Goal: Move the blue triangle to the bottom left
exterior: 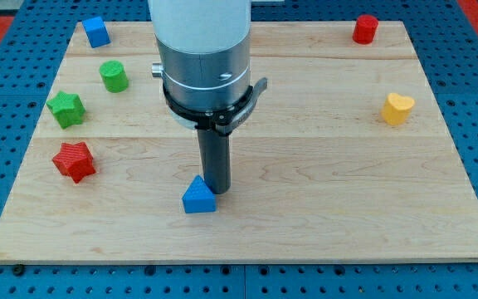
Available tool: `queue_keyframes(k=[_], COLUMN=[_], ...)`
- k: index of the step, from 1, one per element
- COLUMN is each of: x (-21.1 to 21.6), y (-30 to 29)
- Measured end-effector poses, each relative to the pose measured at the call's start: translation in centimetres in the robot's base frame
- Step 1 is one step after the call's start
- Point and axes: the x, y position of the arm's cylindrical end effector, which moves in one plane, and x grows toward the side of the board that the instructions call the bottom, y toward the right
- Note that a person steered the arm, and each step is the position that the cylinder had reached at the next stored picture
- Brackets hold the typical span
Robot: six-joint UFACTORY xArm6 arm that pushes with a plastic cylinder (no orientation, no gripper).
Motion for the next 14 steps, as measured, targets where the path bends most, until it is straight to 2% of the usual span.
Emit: queue_keyframes(k=[2, 4, 6, 7, 9, 13, 14], x=[3.2, 4.4, 6.0, 5.7, 4.6, 4.3, 2.9], y=[-1.3, -7.6, -8.4, -11.6, -10.0, -14.0, -12.3])
